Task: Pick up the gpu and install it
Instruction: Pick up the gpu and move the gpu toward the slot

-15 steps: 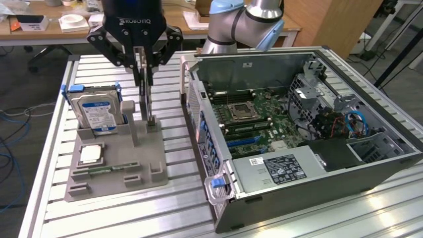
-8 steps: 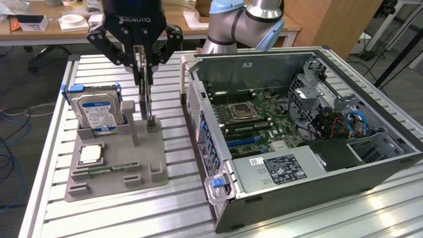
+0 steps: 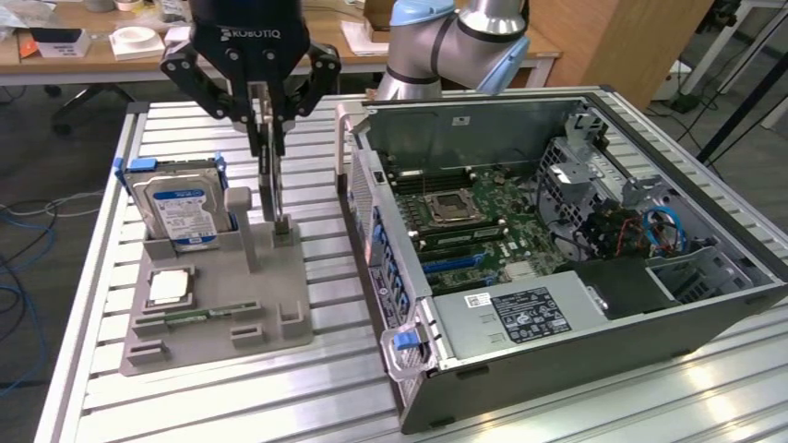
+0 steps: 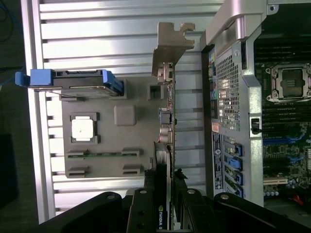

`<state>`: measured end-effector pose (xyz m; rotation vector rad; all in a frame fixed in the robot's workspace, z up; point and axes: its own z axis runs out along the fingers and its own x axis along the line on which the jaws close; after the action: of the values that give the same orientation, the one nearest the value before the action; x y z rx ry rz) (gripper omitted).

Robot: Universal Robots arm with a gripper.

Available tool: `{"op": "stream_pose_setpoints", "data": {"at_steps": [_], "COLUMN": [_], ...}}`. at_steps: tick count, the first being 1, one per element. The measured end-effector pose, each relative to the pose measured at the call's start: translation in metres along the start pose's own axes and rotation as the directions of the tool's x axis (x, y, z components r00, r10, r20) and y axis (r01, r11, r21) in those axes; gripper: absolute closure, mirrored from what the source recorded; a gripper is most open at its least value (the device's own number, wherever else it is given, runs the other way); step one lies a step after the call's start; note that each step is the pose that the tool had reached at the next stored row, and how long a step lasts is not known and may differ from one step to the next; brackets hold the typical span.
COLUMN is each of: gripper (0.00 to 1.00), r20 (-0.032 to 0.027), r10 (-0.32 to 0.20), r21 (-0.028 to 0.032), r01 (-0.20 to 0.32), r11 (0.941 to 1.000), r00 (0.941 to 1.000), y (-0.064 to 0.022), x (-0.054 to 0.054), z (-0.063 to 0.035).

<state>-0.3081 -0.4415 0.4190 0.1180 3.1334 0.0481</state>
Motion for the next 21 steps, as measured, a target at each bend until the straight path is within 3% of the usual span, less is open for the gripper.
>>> {"op": "stream_pose_setpoints", "data": {"at_steps": [21], "gripper": [0.74], "r20": [-0.0001], "r10": [0.000], "r21": [0.0000], "r01": [0.000], "r11": [1.0000], "r00": [1.0000], "y": [0.0002], "x": [0.0000], "z": [-0.0057]}}
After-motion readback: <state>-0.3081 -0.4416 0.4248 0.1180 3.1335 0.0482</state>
